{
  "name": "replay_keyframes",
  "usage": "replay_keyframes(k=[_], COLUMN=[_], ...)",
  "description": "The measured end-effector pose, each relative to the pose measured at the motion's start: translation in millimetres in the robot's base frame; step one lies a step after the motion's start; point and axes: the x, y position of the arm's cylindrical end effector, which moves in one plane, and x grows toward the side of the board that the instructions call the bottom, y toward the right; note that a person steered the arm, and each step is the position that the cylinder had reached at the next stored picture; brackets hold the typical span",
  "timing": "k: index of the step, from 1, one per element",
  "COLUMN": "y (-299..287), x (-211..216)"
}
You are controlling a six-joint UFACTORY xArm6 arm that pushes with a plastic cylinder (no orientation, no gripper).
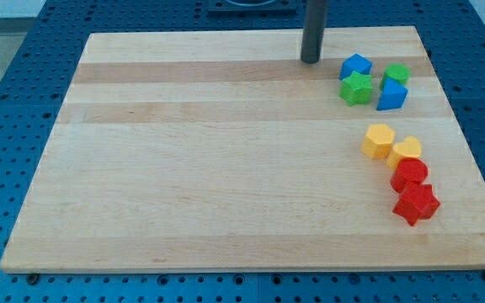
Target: Move the blue cube into the green circle
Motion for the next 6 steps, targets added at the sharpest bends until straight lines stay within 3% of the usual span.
replay_keyframes(k=[6], y=[29], x=[28])
